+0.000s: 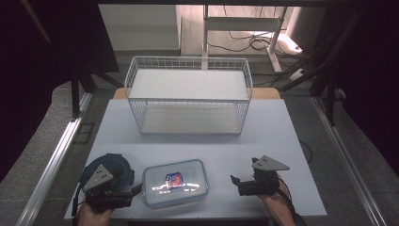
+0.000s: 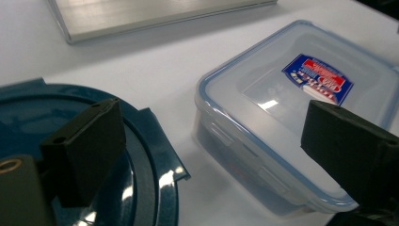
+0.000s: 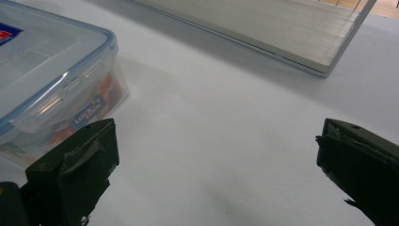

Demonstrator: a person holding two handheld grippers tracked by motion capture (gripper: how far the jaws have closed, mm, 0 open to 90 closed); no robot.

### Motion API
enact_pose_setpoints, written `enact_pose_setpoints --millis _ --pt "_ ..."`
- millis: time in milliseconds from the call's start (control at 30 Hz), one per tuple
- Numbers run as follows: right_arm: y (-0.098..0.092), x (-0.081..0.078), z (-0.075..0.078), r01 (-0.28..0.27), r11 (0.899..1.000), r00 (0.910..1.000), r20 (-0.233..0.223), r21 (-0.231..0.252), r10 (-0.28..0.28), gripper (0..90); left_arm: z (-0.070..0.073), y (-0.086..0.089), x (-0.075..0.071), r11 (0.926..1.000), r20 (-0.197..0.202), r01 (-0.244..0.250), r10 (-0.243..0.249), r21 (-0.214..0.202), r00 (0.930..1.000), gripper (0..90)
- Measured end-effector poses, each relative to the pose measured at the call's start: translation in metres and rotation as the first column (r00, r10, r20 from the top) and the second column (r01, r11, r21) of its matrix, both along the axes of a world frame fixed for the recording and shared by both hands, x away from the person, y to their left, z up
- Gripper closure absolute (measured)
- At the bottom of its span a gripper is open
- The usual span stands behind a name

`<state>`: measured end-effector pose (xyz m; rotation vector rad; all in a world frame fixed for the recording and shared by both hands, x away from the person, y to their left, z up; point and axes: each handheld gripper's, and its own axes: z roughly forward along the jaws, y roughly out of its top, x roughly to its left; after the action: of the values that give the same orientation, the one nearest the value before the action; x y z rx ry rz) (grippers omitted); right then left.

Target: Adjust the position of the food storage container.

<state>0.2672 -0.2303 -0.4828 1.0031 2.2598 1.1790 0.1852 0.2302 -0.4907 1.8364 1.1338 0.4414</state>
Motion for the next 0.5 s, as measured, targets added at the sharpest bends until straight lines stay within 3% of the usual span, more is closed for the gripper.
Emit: enact_pose_setpoints --millis 133,500 --pt "-0.0009 -0.0009 -0.0033 -0.019 1.000 0.9998 -0.007 -0.004 0.019 0.0 -0.0021 -0.0001 -0.0003 0.9996 0.027 -0.004 0.003 0.028 0.9996 7.1" --pt "-0.0006 -0.0018 -0.0068 -0.016 1.000 0.9999 -0.001 -0.027 0.016 0.0 -0.0038 -0.0007 0.0006 0.9997 0.031 0.025 -0.025 0.010 0.9992 7.0"
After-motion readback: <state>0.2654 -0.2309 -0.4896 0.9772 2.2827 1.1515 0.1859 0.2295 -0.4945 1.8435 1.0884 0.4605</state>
